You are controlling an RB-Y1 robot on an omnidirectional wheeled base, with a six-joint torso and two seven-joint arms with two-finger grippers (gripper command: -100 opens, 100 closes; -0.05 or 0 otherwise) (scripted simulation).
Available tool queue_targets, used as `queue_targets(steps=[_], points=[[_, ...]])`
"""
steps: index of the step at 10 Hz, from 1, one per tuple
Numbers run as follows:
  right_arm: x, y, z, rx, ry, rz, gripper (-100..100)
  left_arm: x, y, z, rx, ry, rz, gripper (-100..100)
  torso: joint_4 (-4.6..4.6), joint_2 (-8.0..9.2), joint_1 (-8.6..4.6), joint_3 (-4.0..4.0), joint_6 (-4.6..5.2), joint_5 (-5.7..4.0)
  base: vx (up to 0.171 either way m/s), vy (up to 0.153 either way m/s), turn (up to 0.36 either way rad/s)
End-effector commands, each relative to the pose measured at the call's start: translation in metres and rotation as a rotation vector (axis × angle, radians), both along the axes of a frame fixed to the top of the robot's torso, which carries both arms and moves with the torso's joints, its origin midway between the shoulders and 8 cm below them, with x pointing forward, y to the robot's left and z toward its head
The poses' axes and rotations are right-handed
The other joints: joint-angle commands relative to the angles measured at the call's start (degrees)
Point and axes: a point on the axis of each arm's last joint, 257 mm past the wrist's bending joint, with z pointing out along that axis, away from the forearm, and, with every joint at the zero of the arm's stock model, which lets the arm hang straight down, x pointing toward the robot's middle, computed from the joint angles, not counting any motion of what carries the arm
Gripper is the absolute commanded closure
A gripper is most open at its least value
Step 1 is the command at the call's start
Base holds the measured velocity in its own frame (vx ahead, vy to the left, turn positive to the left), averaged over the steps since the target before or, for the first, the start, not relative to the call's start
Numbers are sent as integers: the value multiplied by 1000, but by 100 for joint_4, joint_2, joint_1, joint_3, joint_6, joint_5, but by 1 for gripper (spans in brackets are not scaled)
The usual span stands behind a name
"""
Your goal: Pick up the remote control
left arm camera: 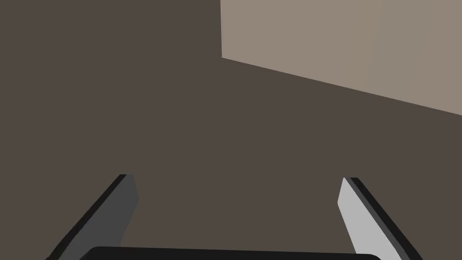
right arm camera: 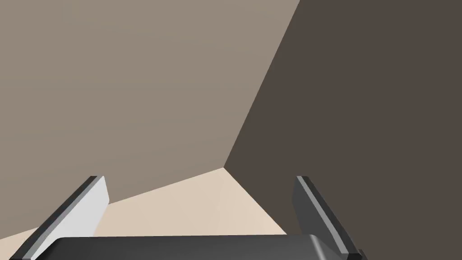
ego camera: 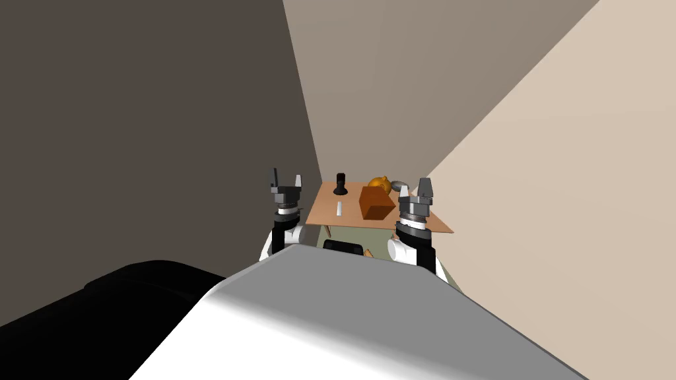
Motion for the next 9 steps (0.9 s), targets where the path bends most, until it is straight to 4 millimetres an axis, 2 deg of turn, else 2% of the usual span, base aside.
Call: queue_targets(steps=[1, 5, 9], points=[[0, 0, 0, 0, 0, 0, 0, 0, -5, -2, 19, 3, -24, -100, 0, 0, 0, 0, 0, 0, -18, -11, -8], [0, 0, 0, 0, 0, 0, 0, -1, -25, -15, 69, 30, -138, -100, 4, 19, -13, 11, 1, -3, -45, -33, -32], [0, 0, 0, 0, 0, 0, 0, 1, -50, -50, 89, 109, -305, -100, 3, 12, -5, 8, 0, -1, -43, -31, -71]])
